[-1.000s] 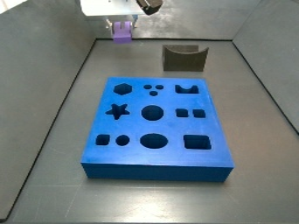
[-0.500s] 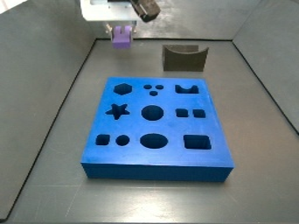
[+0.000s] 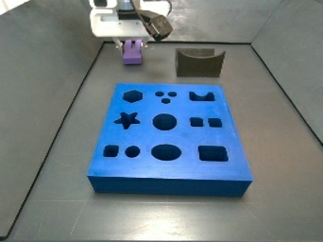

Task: Pick up the double-square object. Move up. Rotate the double-square object. Place the double-square object on the fixture. Regrasp the double-square object. Move to above the board. Insert the double-square object.
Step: Rotate the double-square object.

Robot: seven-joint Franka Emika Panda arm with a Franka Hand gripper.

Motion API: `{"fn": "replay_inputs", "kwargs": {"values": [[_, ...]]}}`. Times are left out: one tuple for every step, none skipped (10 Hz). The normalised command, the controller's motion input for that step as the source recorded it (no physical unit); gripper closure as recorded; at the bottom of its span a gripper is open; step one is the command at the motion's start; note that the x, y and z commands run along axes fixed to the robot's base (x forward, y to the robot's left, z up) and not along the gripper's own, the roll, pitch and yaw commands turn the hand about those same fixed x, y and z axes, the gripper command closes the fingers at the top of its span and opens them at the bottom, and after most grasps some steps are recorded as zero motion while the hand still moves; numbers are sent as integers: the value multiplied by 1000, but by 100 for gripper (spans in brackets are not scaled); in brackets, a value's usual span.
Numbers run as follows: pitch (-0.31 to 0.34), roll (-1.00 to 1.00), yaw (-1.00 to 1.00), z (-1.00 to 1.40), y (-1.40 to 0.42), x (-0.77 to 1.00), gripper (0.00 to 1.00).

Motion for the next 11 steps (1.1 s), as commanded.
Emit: {"fn": "replay_inputs", "kwargs": {"values": [[-45,-84,20,-235,7,44,100],[0,0,0,0,0,0,0],[0,0,0,1000,0,0,0],[15,0,-2,1000,0,-7,0],[41,5,-8,1000,3,-13,0],[63,14,-17,1000,7,-10,0],[78,29,-24,1000,11,-13,0],[80,43,-26,1000,12,-18,0],[82,52,-27,1000,13,-20,0],[83,69,-31,1000,13,-31,0],[77,84,-30,926,10,-40,0]]}}
